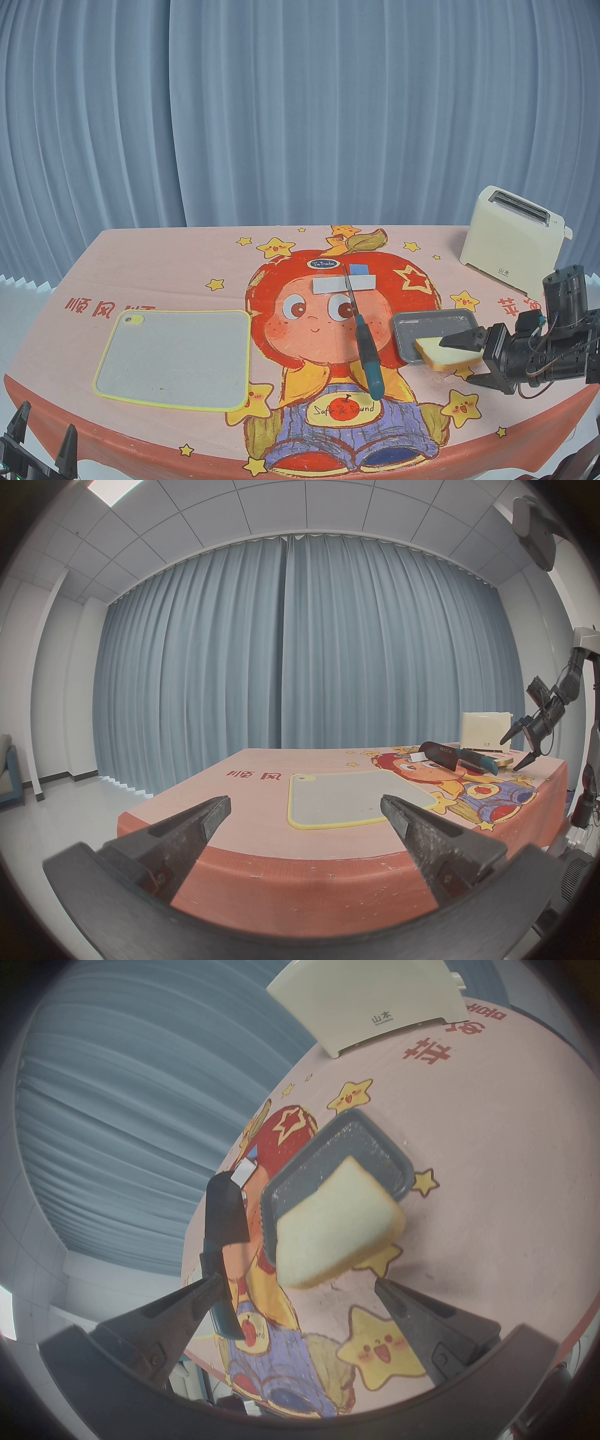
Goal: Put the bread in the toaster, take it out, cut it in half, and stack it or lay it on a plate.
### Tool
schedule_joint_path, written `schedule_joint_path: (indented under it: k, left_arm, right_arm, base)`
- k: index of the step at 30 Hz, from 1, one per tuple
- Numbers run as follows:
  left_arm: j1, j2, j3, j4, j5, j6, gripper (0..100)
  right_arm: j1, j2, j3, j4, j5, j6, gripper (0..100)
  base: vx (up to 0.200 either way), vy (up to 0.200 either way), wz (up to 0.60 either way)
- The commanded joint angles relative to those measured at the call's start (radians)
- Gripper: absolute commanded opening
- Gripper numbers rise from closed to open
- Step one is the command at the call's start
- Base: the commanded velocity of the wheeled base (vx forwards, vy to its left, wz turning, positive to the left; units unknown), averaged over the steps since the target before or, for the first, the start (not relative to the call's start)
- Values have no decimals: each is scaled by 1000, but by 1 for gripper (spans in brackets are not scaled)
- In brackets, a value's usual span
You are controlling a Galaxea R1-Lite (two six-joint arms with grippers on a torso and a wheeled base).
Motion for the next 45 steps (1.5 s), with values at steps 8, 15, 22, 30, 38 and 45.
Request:
schedule_joint_path:
  k: [8, 15, 22, 30, 38, 45]
  left_arm:
    - [1, 2, 18, 0, 0, 0, 100]
    - [1, 2, 18, 0, 0, 0, 100]
    - [0, 2, 18, 0, 0, 0, 100]
    - [1, 2, 18, 0, 0, 0, 100]
    - [1, 2, 18, 0, 0, 0, 100]
    - [0, 2, 18, 0, 0, 0, 100]
  right_arm:
    - [-84, 49, -7, -105, 5, 2, 100]
    - [-84, 66, -4, -110, 1, 0, 100]
    - [-84, 72, -5, -110, -3, 0, 100]
    - [-85, 74, -2, -113, 1, 2, 100]
    - [-91, 89, 1, -111, 4, 3, 0]
    - [-91, 130, 29, -113, -6, -4, 0]
  base:
    - [0, 0, 0]
    - [0, 0, 0]
    - [0, 0, 0]
    - [0, 0, 0]
    - [0, 0, 0]
    - [0, 0, 0]
